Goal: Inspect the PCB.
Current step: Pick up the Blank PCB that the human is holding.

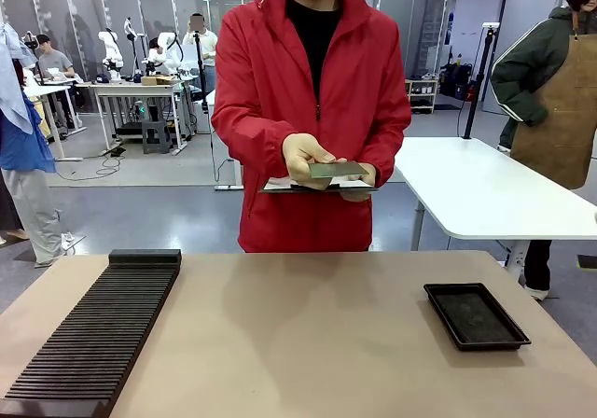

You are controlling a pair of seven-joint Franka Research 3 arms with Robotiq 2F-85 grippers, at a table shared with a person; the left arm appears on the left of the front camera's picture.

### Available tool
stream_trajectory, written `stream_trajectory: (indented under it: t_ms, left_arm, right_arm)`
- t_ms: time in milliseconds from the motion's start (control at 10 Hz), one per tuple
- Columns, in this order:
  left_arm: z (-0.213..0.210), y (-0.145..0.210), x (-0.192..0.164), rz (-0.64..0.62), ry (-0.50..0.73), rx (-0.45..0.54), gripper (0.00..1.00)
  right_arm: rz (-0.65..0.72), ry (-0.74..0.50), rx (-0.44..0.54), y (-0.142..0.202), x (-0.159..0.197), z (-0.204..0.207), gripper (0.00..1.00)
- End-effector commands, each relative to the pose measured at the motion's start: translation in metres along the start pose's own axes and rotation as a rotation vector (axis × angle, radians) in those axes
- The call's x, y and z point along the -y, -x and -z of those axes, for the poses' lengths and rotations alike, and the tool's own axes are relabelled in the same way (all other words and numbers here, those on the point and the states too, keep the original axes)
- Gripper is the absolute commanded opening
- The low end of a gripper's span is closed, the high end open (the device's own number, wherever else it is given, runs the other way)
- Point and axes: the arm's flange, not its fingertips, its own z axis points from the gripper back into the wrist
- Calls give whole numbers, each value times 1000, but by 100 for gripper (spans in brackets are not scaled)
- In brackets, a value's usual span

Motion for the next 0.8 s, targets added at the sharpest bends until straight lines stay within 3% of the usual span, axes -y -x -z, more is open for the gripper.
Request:
stream_trajectory:
  t_ms: [0,300,700]
  left_arm:
    - [-1,1,1,2,-3,-4,100]
    - [-1,1,1,2,-3,-4,100]
    - [-1,1,1,2,-3,-4,100]
  right_arm:
    - [75,-15,-66,-2,-20,42,100]
    - [134,-41,-178,-11,-44,97,100]
    - [260,-95,-233,-26,-73,154,100]
